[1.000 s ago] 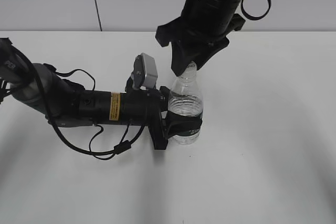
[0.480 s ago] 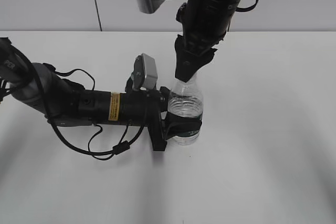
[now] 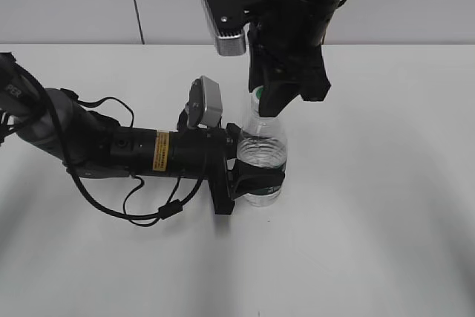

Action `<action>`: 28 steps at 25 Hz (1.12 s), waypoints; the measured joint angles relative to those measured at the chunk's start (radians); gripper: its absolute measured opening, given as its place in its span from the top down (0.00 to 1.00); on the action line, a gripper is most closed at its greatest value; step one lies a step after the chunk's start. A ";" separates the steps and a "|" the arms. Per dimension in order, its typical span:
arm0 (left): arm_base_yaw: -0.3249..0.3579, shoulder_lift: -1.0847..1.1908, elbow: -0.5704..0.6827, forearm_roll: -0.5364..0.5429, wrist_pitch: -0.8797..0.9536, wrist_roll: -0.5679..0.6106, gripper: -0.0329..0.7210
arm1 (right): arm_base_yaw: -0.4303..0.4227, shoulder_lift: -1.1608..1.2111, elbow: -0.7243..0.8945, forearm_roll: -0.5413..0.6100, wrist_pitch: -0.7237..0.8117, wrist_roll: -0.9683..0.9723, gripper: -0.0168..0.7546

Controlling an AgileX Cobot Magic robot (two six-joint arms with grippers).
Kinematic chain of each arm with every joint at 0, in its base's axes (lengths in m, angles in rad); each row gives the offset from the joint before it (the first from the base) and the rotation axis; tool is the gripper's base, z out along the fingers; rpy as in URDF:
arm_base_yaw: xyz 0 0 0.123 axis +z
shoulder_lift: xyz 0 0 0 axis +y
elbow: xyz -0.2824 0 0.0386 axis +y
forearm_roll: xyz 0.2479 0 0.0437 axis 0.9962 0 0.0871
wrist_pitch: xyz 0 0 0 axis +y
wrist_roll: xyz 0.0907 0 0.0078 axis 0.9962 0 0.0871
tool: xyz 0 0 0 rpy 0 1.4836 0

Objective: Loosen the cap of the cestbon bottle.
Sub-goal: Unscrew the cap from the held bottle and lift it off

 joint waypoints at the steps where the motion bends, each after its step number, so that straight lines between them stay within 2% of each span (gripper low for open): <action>1: 0.000 0.000 0.000 0.001 -0.002 0.000 0.47 | 0.000 0.000 0.000 0.000 0.000 -0.035 0.58; 10: 0.002 0.000 0.001 0.014 -0.014 -0.001 0.47 | 0.000 0.000 0.000 0.034 0.005 -0.264 0.58; 28: 0.002 0.000 0.001 0.017 -0.046 -0.008 0.47 | 0.000 -0.020 0.000 0.035 0.005 -0.295 0.58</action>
